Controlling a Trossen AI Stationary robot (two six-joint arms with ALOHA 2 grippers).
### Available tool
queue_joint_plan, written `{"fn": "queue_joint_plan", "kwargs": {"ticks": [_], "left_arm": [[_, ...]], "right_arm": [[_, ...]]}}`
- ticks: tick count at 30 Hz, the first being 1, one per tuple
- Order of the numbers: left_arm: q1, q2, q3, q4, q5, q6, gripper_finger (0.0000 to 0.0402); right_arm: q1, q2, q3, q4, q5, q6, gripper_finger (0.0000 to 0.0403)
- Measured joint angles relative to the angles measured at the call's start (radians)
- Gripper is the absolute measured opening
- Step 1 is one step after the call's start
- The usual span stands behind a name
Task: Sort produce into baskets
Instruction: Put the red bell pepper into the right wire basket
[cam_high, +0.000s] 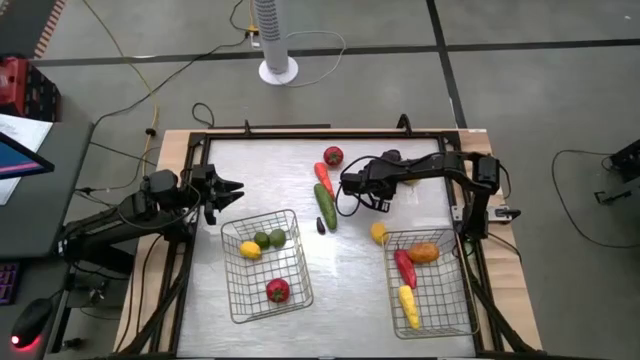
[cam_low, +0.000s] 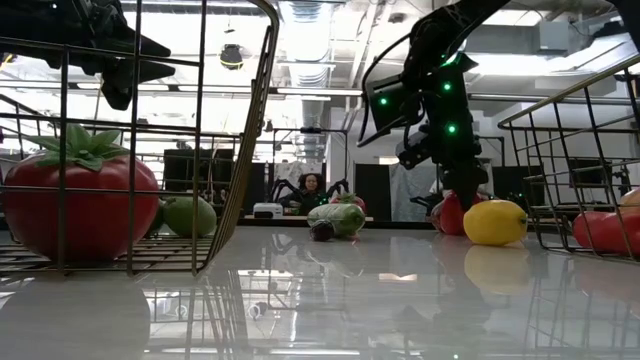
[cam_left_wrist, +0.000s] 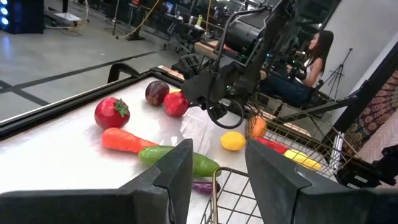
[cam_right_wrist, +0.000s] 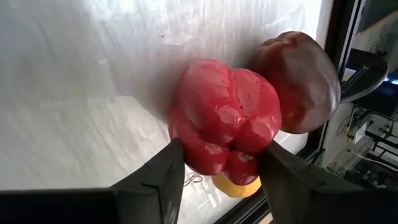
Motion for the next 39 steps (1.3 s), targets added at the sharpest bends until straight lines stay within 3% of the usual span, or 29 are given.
{"fn": "queue_joint_plan", "kwargs": {"ticks": [20,28,30,34,39], "left_arm": [[0.0,0.0,0.0,0.0,-0.004,0.001,0.0133],[0.0,0.0,0.0,-0.001,-0.003,0.001,0.0133],[0.0,0.0,0.0,-0.001,-0.003,0.001,0.0133],[0.0,0.0,0.0,-0.009,0.0,0.001,0.0133],[0.0,0.0,0.0,-0.015,0.0,-0.007,0.0133]], "right_arm": [[0.074,0.004,0.109,-0.115,-0.025,0.009,0.0191],[0.148,0.004,0.261,-0.388,-0.016,0.094,0.0191],[0.184,-0.013,0.302,-0.428,-0.033,0.121,0.0191],[0.268,-0.094,0.316,-0.396,-0.163,0.157,0.0193],[0.394,-0.24,0.298,-0.38,-0.167,0.283,0.0194]]}}
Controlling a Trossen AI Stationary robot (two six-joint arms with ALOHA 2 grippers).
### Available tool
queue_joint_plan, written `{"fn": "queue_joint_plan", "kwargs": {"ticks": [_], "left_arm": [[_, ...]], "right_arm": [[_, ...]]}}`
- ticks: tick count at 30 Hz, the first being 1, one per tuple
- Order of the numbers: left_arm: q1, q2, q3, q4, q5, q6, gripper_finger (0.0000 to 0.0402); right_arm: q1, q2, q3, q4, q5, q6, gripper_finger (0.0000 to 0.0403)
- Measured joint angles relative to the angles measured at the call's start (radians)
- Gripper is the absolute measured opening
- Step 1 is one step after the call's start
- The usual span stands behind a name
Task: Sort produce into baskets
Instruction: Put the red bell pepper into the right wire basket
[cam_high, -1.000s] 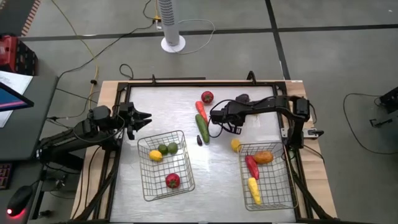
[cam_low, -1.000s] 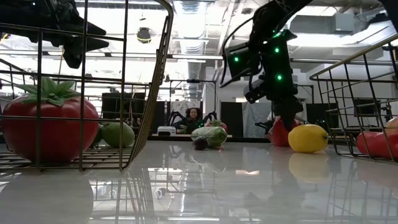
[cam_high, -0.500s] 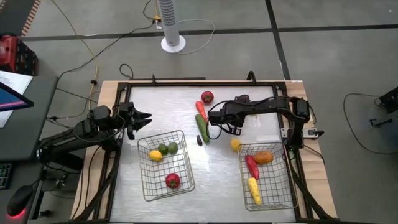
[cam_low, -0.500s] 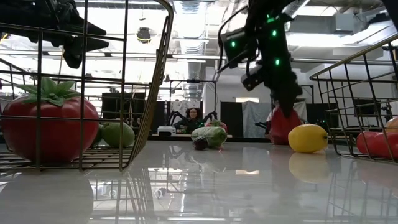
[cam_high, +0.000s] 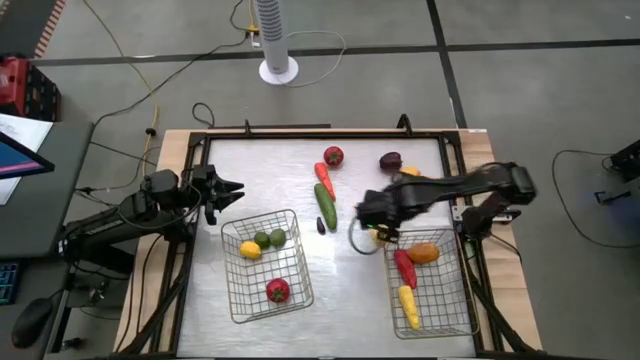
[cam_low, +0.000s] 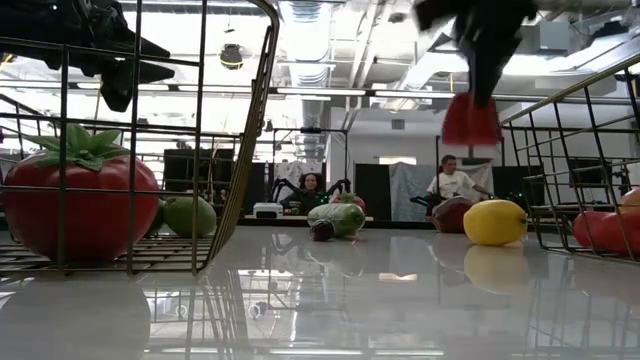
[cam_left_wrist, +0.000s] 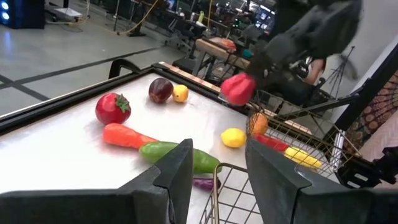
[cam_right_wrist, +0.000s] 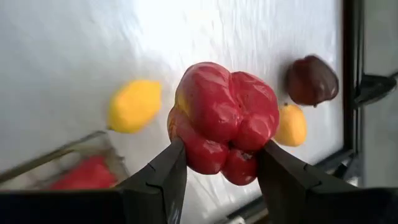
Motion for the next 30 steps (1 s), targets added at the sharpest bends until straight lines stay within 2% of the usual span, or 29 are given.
{"fn": "queue_joint_plan", "kwargs": {"ticks": [5,12,18,30], "left_arm": [[0.0,0.0,0.0,0.004,-0.006,-0.013,0.0133],[0.0,0.0,0.0,0.007,-0.025,-0.019,0.0133],[0.0,0.0,0.0,0.007,-0.027,-0.03,0.0133],[0.0,0.0,0.0,0.04,-0.04,-0.054,0.0133]], "right_arm": [[0.139,-0.158,-0.04,0.063,0.012,0.15,0.0195],[0.33,-0.324,-0.176,0.253,0.023,0.289,0.0195],[0.436,-0.363,-0.261,0.405,0.03,0.272,0.0195],[0.515,-0.367,-0.308,0.445,-0.003,0.318,0.0195]]}}
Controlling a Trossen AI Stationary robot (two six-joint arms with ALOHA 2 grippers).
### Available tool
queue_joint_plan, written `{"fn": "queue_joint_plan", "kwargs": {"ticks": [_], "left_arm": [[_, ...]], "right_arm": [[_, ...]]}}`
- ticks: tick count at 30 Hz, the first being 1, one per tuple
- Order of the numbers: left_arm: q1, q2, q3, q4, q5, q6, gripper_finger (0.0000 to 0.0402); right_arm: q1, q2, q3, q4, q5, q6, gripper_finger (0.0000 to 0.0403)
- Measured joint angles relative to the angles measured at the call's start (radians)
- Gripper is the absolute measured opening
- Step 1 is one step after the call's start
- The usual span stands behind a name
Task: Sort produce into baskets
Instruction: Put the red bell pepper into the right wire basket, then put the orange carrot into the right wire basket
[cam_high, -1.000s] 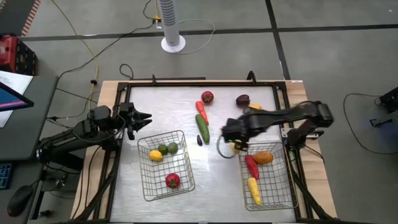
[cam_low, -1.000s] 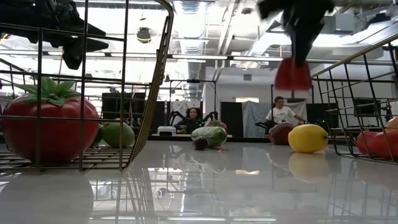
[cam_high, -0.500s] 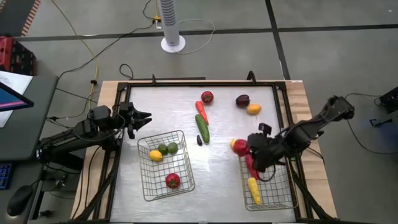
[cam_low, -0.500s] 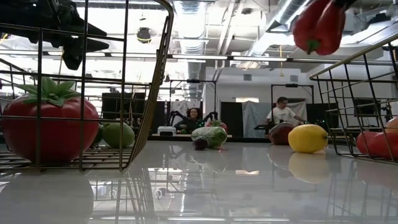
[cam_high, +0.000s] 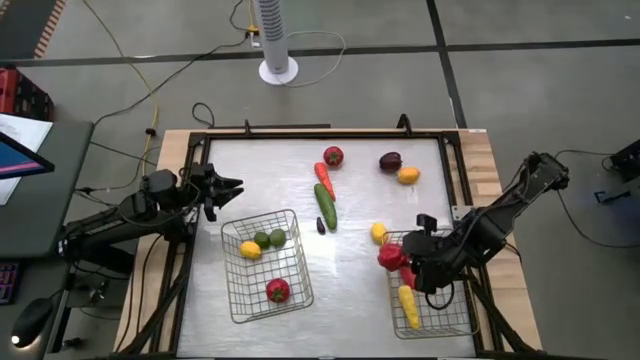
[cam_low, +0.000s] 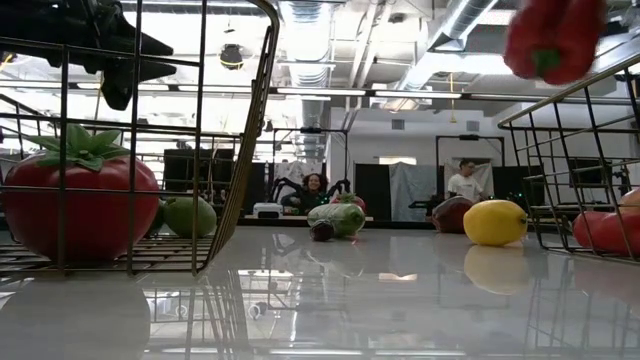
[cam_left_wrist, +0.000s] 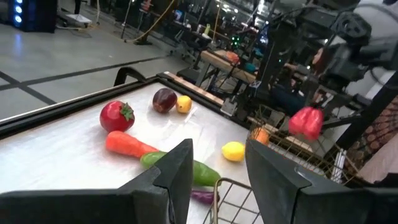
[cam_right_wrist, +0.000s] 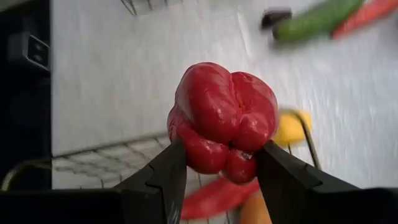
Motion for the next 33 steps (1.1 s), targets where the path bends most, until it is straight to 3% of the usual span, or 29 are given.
{"fn": "queue_joint_plan", "kwargs": {"ticks": [13,23,28,33], "left_arm": [[-0.059,0.0,0.0,0.137,-0.008,0.025,0.0133],[-0.063,0.0,0.0,0.182,-0.067,0.08,0.0133],[-0.063,0.0,0.0,0.234,-0.081,0.119,0.0133],[-0.062,0.0,0.0,0.307,-0.146,0.17,0.0133]], "right_arm": [[0.013,0.002,-0.001,-0.166,-0.018,0.256,0.02],[-0.017,0.002,-0.001,-0.229,0.007,0.374,0.0272],[-0.085,0.002,-0.001,-0.214,0.008,0.367,0.0277],[-0.237,0.003,0.0,-0.141,0.036,0.265,0.0278]]}}
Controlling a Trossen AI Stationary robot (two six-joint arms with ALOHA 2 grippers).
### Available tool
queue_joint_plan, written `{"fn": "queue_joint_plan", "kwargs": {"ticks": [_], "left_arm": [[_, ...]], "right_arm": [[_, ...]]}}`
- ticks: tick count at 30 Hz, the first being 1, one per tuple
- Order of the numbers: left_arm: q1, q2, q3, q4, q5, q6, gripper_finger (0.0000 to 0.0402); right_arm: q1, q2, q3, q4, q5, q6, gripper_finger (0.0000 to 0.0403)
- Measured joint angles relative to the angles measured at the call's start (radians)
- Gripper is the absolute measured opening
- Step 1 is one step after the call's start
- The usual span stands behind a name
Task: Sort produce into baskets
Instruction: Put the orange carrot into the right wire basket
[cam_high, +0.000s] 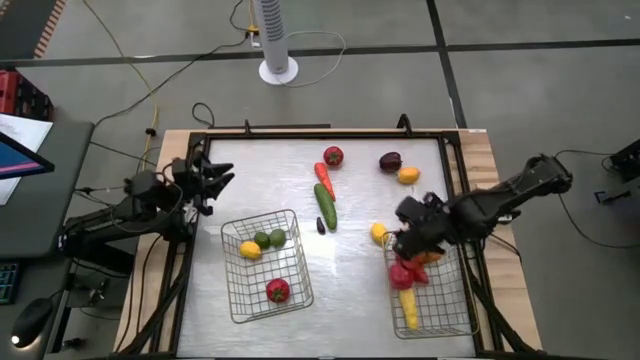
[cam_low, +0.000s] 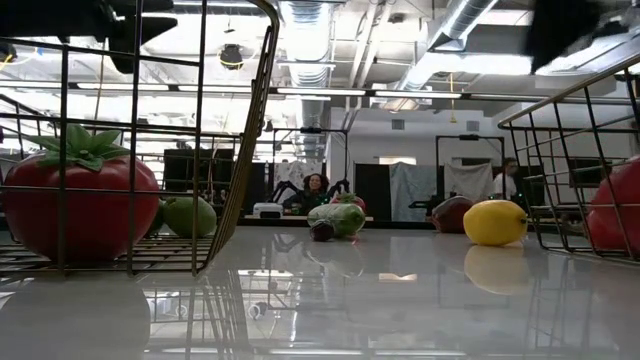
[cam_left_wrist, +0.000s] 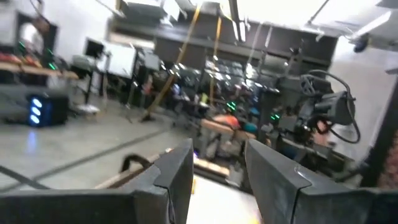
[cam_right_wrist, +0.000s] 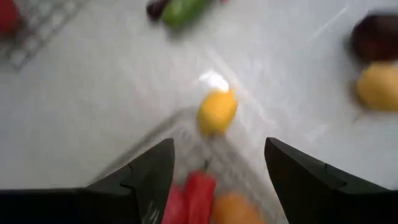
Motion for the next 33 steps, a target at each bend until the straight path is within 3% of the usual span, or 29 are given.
{"fn": "queue_joint_plan", "kwargs": {"ticks": [7,12,15,22,33], "left_arm": [[0.0,0.0,0.0,0.062,-0.122,0.124,0.0133],[0.0,0.0,0.0,0.066,-0.17,0.168,0.0133],[0.0,0.0,0.0,0.065,-0.171,0.166,0.0133],[0.0,0.0,0.0,0.063,-0.169,0.156,0.0133],[0.0,0.0,0.0,0.012,-0.079,0.06,0.0133]], "right_arm": [[-0.223,0.04,0.001,0.298,0.053,-0.33,0.0278],[-0.344,0.16,0.001,0.514,0.047,-0.526,0.0278],[-0.415,0.254,0.001,0.611,-0.017,-0.609,0.0278],[-0.563,0.465,0.001,0.797,-0.242,-0.7,0.0278],[-0.623,0.656,0.063,0.818,-0.263,-0.726,0.0278]]}}
